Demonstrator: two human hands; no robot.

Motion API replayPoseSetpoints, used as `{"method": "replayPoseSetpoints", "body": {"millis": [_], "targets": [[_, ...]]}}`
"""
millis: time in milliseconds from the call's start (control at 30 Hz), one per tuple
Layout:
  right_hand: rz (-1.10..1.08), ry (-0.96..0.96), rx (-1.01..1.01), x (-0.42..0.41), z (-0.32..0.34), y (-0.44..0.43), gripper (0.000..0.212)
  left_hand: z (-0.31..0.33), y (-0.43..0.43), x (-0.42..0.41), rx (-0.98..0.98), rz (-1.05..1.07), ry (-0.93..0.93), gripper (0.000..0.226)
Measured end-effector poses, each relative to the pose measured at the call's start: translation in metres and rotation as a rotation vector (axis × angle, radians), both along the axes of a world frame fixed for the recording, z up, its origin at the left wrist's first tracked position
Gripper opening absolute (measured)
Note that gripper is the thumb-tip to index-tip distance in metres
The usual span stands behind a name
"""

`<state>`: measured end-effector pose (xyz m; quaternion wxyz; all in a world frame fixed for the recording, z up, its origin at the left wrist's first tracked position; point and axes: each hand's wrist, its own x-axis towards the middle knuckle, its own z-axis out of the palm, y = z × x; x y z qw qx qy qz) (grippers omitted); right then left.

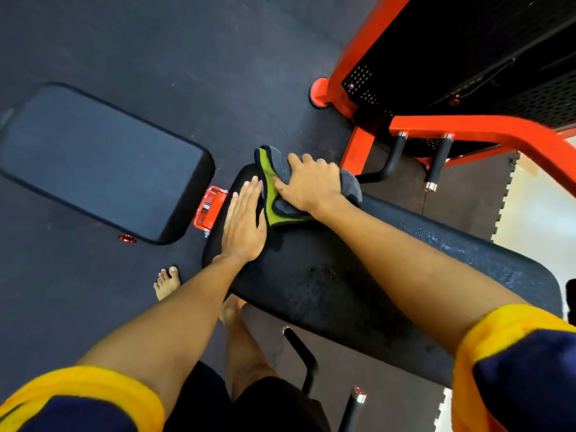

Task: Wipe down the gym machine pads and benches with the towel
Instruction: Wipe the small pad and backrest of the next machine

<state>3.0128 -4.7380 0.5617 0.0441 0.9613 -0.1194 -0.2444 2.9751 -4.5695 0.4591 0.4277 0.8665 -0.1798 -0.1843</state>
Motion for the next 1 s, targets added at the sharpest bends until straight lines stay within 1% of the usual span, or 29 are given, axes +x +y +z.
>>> {"method": "replayPoseSetpoints", "body": {"millis": [100, 133, 200, 300, 433, 500, 600, 700, 767, 833, 900, 933, 1000], "targets": [[0.059, -0.105, -0.062, -0.047, 0.024, -0.023, 0.068, 0.002, -0.002, -0.001, 0.016, -0.003, 0.012, 0.057], [0.073, -0.110, -0.092, -0.062, 0.032, -0.028, 0.072, 0.002, -0.002, -0.002, 0.017, -0.008, 0.011, 0.057], [0.091, -0.075, -0.152, -0.077, 0.039, -0.033, 0.078, 0.002, -0.002, -0.002, 0.019, -0.005, 0.017, 0.057], [0.041, -0.018, -0.188, -0.061, 0.035, -0.020, 0.079, 0.003, -0.002, -0.001, 0.020, -0.003, 0.017, 0.056], [-0.004, 0.040, -0.168, -0.050, 0.016, 0.010, 0.079, 0.003, 0.000, -0.001, 0.003, -0.007, 0.036, 0.057], [0.015, -0.003, -0.147, -0.063, 0.014, 0.018, 0.077, 0.004, -0.001, 0.000, 0.003, -0.006, 0.056, 0.058], [0.064, -0.115, -0.061, -0.095, 0.019, 0.037, 0.074, 0.006, 0.000, 0.001, -0.019, 0.019, 0.081, 0.060], [0.126, -0.142, -0.027, -0.126, 0.022, 0.047, 0.077, 0.005, 0.003, 0.000, -0.058, -0.008, 0.058, 0.058], [0.130, -0.171, -0.022, -0.135, 0.030, 0.034, 0.081, 0.002, 0.002, 0.000, -0.061, -0.029, 0.036, 0.057], [0.058, -0.171, -0.079, -0.126, 0.035, 0.017, 0.089, 0.001, 0.001, 0.000, -0.043, -0.027, 0.048, 0.057], [-0.072, -0.128, -0.148, -0.105, 0.035, 0.010, 0.094, 0.001, 0.001, 0.002, -0.023, -0.040, 0.045, 0.057], [-0.117, -0.099, -0.181, -0.096, 0.031, 0.015, 0.093, 0.001, 0.001, 0.003, -0.017, -0.055, 0.036, 0.057], [-0.133, -0.094, -0.201, -0.092, 0.023, 0.034, 0.089, 0.001, 0.006, 0.003, -0.019, -0.095, 0.031, 0.055]]}}
